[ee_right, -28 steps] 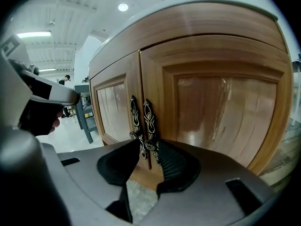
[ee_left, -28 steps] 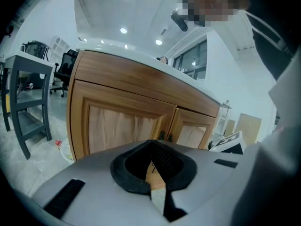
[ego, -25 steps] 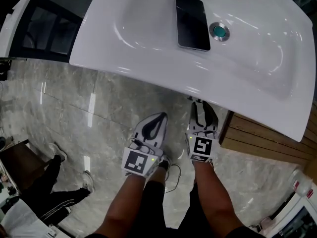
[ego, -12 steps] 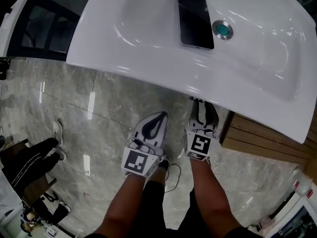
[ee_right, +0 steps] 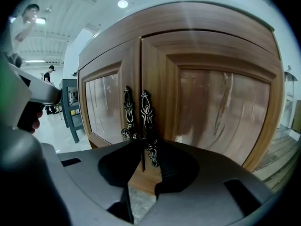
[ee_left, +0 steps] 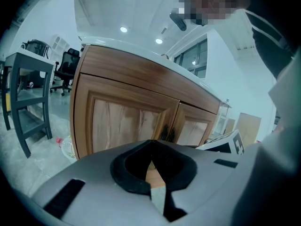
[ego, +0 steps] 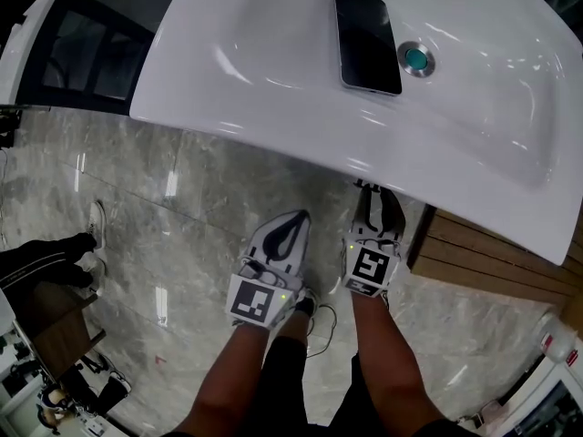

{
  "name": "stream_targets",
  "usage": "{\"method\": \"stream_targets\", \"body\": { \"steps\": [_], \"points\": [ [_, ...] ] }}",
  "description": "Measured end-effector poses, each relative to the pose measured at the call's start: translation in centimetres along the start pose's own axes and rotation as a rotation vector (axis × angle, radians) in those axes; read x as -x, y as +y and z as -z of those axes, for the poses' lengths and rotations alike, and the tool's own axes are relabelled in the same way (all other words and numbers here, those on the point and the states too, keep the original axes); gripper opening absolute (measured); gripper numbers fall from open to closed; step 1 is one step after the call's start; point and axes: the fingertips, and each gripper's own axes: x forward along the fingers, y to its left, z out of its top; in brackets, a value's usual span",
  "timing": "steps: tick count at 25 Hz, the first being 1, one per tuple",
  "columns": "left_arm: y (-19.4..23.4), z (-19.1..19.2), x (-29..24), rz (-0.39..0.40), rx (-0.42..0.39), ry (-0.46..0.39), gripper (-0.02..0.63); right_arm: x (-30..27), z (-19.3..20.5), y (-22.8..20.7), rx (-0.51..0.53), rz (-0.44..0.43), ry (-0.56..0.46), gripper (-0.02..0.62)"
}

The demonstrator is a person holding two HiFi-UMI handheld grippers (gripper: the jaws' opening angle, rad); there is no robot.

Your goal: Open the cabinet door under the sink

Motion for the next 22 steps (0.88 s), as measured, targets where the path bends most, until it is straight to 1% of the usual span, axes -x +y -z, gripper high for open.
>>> {"method": "stream_targets", "body": {
  "steps": [9,15,22],
  "points": [
    [0.6,-0.1,0.1,-0.002,-0.002,-0.004,0.023,-0.1,-0.2,-0.2,-0.028,0.014,-0.013,0.100],
    [0.5,0.2,0.8,0.010,-0.014,-0.008,0.023,0.5,0.0,-0.1,-0.023,0.001,-0.020,0.097],
    [0.5,1.0,3.4,0.034,-0.017,-0.003,0.023,1.3,0.4,0.3,-0.032,0.003,-0.007,0.095]
  ]
}}
